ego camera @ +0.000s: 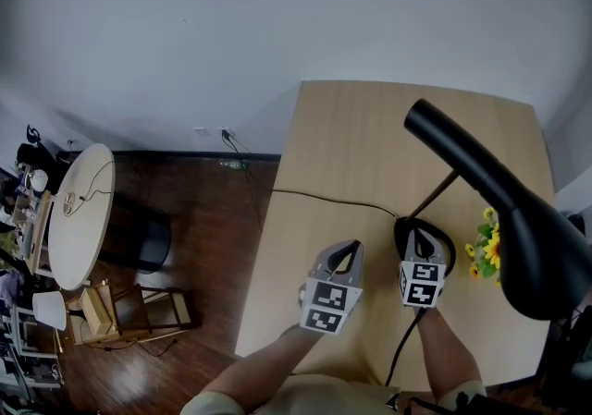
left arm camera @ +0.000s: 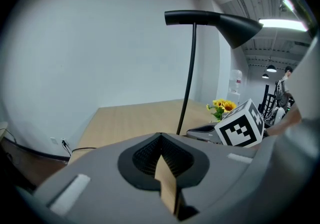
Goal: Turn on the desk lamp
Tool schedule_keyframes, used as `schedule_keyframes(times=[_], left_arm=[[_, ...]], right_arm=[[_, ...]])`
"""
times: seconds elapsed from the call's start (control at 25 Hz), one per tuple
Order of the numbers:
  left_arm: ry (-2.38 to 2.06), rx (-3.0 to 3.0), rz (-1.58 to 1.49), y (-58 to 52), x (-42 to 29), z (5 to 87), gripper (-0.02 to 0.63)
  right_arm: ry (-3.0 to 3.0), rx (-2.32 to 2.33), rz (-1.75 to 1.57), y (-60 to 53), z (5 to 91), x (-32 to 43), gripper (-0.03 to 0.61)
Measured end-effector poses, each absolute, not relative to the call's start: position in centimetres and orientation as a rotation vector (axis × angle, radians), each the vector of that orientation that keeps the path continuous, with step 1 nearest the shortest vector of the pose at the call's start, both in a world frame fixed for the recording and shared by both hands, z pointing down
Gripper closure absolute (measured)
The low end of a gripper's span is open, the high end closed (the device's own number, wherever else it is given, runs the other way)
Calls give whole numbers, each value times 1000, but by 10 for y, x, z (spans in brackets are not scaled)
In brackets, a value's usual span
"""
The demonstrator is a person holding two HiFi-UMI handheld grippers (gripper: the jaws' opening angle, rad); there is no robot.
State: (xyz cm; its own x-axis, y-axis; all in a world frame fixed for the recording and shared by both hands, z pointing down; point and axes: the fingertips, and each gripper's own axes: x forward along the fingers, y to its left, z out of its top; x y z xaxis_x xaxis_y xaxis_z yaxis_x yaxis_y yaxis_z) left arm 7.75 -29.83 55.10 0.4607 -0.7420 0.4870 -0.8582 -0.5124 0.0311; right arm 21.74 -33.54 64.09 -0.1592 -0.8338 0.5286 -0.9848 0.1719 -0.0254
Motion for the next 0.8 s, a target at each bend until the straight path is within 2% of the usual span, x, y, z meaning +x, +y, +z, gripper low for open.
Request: schedule_keyframes(times=[0.8], left_arm=[[-1370,2409,656,-292,69,563,614]], right_arm=[[-1984,1584,615,-346,682,216,578]])
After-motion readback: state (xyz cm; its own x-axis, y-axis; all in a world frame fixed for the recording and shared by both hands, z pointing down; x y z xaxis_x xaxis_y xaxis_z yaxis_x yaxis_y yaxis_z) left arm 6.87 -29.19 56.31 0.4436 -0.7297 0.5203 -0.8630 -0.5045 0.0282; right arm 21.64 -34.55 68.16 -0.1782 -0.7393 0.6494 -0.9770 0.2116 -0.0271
